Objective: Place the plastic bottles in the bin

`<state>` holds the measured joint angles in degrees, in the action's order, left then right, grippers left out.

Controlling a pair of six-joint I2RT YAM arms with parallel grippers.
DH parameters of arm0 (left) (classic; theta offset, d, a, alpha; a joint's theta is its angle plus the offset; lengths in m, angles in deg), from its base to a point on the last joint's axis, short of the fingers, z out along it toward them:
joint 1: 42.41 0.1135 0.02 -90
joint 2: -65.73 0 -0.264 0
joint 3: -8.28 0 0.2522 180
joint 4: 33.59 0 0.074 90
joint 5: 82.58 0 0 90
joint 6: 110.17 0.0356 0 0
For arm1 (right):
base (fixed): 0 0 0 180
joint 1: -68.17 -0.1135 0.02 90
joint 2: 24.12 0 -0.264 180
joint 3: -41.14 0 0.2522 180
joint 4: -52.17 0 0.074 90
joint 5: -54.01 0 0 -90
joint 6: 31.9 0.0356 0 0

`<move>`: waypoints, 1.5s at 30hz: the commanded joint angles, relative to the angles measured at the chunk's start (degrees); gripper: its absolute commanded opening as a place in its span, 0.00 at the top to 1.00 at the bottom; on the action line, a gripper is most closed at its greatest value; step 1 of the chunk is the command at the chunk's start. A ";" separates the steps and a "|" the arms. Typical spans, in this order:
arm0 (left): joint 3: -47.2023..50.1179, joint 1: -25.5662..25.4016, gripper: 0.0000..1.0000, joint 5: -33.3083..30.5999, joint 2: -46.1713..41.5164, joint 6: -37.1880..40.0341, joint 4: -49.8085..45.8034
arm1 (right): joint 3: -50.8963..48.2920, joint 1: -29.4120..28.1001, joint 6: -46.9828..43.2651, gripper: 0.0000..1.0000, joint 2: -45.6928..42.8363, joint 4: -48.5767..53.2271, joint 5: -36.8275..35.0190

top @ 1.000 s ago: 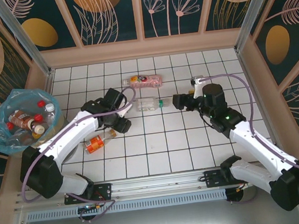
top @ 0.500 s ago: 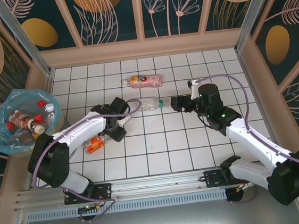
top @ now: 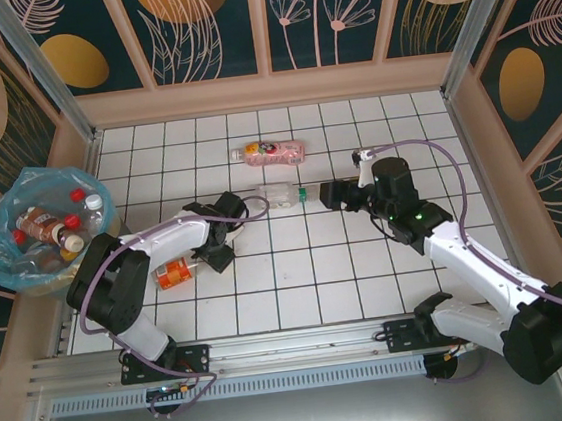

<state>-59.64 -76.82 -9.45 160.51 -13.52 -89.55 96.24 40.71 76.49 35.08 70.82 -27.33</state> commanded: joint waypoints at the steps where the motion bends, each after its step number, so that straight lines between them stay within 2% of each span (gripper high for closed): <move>1: 0.49 0.04 0.37 -0.38 -0.04 0.51 -0.52 | -0.14 0.13 0.68 0.13 0.51 -0.76 0.65; 10: 1.19 0.02 0.54 -0.54 -0.19 1.26 -0.43 | 0.10 0.13 0.33 0.13 0.94 -0.23 0.74; 17: -1.68 0.05 0.66 -3.71 -2.79 0.41 -1.87 | -0.51 0.13 1.03 0.13 0.31 -0.61 0.91; 21: -8.17 0.04 0.74 -2.85 -7.49 -0.86 -3.08 | -0.21 0.10 1.12 0.13 0.21 -0.60 0.74; 27: -22.24 0.02 0.84 2.63 -18.42 -4.33 -3.96 | 0.71 0.04 0.86 0.14 0.13 -0.65 0.65; 30: -28.28 0.03 0.99 1.98 -23.28 -8.57 -2.23 | 0.93 -0.06 1.10 0.14 0.39 -1.24 0.72; 35: -35.12 0.00 1.00 -7.91 -28.26 -15.46 -0.08 | 1.27 -0.13 2.06 0.14 1.48 -2.23 1.52; 38: -39.02 0.01 1.00 -18.55 -29.37 -17.04 -1.83 | 1.93 -0.29 2.26 0.14 2.23 -2.21 1.97; 42: -42.85 0.19 1.00 -36.96 -30.00 -13.74 -4.33 | 2.95 -0.35 1.75 0.14 2.66 -1.78 1.97; 44: -44.97 1.37 1.00 -43.64 -29.55 -11.47 -5.60 | 3.13 -0.40 1.41 0.14 2.75 -1.77 2.06; 45: -46.37 3.11 1.00 -44.56 -29.20 -10.44 -6.40 | 3.20 -0.40 1.33 0.14 2.73 -1.72 2.10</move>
<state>-102.50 -75.99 -39.76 130.72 -26.83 -92.83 97.18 40.64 78.00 37.79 70.62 -25.82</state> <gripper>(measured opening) 0.385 0.861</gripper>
